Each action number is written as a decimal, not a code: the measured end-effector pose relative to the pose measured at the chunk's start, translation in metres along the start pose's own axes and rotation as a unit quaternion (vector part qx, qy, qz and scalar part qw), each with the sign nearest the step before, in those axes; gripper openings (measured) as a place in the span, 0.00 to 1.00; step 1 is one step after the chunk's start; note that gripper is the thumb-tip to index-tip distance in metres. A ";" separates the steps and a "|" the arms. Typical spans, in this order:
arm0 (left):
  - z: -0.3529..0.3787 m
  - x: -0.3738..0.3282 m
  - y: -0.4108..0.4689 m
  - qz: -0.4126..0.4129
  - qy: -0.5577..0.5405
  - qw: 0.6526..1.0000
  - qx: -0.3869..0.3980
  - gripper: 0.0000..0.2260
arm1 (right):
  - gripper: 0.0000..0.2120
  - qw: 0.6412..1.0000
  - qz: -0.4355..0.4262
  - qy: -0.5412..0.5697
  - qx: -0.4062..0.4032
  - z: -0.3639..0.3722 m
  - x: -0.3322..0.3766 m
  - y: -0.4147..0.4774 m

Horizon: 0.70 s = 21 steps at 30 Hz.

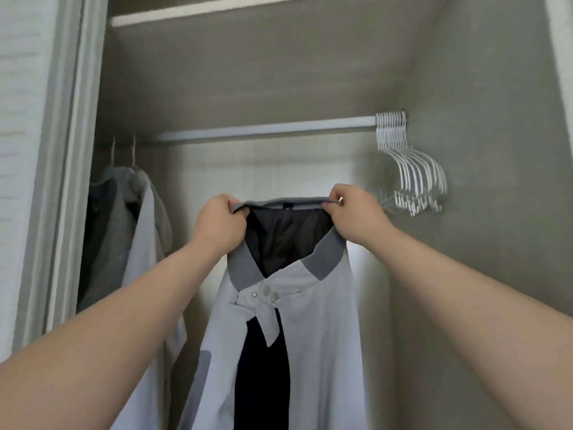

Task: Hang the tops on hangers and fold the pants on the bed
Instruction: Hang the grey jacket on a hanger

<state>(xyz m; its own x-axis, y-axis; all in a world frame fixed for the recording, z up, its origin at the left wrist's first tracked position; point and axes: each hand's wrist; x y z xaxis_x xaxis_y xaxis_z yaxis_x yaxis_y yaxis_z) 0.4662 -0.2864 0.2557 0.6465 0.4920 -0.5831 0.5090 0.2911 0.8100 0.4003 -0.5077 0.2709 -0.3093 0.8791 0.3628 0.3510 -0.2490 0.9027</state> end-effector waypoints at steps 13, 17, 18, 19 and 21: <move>0.072 -0.070 0.097 0.022 -0.046 0.999 0.011 0.05 | 0.12 0.884 -0.173 -0.431 -0.058 -0.023 0.025 0.111; 0.086 -0.076 0.096 0.020 -0.047 0.998 0.023 0.04 | 0.19 0.838 -0.100 -0.534 -0.048 -0.035 0.003 0.127; 0.089 -0.075 0.096 0.017 -0.044 0.998 0.028 0.03 | 0.20 0.831 -0.081 -0.549 -0.042 -0.035 -0.003 0.128; 0.091 -0.074 0.096 0.013 -0.041 0.999 0.034 0.03 | 0.20 0.828 -0.065 -0.556 -0.037 -0.034 -0.009 0.129; 0.096 -0.070 0.096 0.005 -0.037 0.999 0.037 0.06 | 0.20 0.828 -0.051 -0.557 -0.034 -0.032 -0.019 0.130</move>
<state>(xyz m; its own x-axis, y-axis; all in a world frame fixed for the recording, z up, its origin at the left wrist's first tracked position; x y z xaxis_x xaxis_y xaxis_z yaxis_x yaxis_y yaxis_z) 0.5243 -0.3715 0.3685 0.6898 0.4322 -0.5809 0.5415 0.2246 0.8101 0.4233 -0.5698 0.3890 0.6872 0.7164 -0.1204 0.3107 -0.1401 0.9401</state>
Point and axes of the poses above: each hand's wrist, its own y-axis towards the middle knuckle, its own z-axis out of the palm, x = y × z, and after that the axes turned 14 degrees about -x, right-handed
